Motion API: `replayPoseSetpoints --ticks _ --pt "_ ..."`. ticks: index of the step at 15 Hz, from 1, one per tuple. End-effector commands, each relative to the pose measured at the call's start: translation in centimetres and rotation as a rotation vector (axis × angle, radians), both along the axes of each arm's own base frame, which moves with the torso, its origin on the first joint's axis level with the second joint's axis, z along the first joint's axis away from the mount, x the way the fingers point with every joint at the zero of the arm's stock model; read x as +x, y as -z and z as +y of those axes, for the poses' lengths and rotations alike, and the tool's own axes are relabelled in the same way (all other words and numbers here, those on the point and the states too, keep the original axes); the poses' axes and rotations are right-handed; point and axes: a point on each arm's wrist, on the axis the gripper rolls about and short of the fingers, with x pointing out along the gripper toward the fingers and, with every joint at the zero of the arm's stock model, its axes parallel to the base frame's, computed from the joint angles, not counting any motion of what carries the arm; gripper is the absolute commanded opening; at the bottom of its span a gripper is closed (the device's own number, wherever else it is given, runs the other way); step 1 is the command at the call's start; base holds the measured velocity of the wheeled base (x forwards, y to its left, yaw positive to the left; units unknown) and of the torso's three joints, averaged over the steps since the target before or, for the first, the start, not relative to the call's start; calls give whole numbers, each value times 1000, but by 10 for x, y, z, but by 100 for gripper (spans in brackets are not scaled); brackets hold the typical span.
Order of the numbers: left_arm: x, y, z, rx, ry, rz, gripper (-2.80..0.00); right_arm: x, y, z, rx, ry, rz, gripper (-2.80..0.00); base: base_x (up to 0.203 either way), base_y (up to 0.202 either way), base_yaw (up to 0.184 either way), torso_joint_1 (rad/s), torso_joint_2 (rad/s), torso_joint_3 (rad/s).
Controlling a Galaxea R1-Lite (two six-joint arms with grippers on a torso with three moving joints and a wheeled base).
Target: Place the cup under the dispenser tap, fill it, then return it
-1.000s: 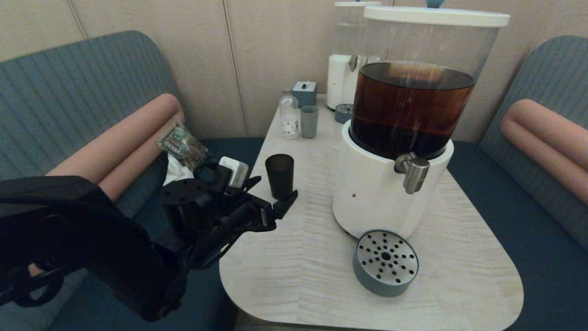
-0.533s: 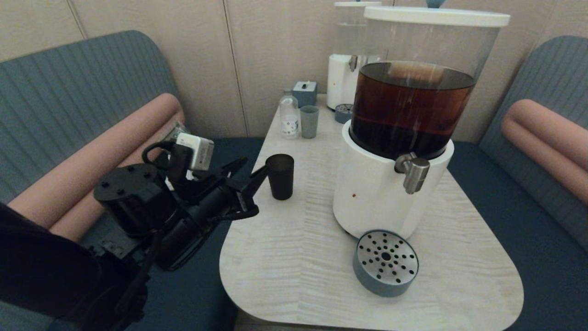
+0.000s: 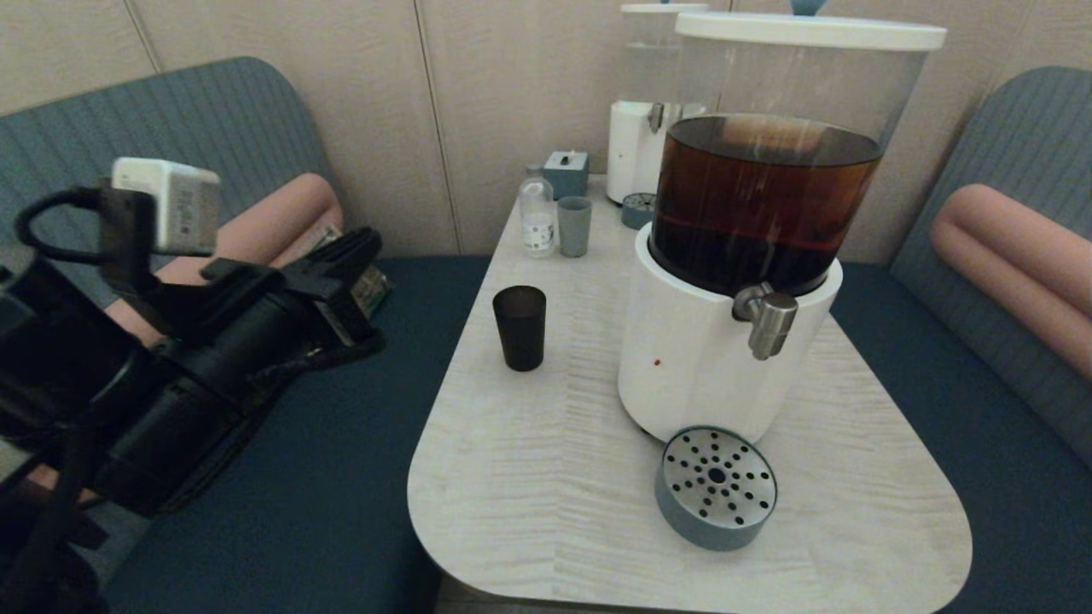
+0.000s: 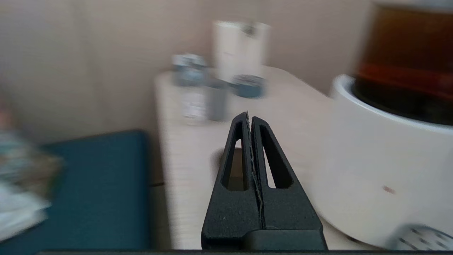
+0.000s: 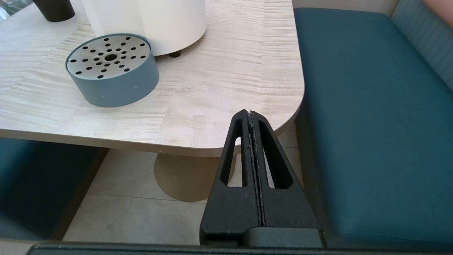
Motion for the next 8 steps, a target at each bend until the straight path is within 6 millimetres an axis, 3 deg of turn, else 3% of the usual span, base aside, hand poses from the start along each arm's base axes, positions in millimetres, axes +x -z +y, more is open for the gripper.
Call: replayPoseSetpoints --ticks 1,5,8 --pt "-26 -26 29 -28 -92 -80 -280 0 0 0 -1 -1 0 -280 0 0 0 0 0 0" --pt "-70 -42 59 -25 -206 -121 -280 0 0 0 0 -1 1 -280 0 0 0 0 0 0" --pt "-105 -40 72 -7 -268 -139 -280 0 0 0 0 -1 0 -280 0 0 0 0 0 0"
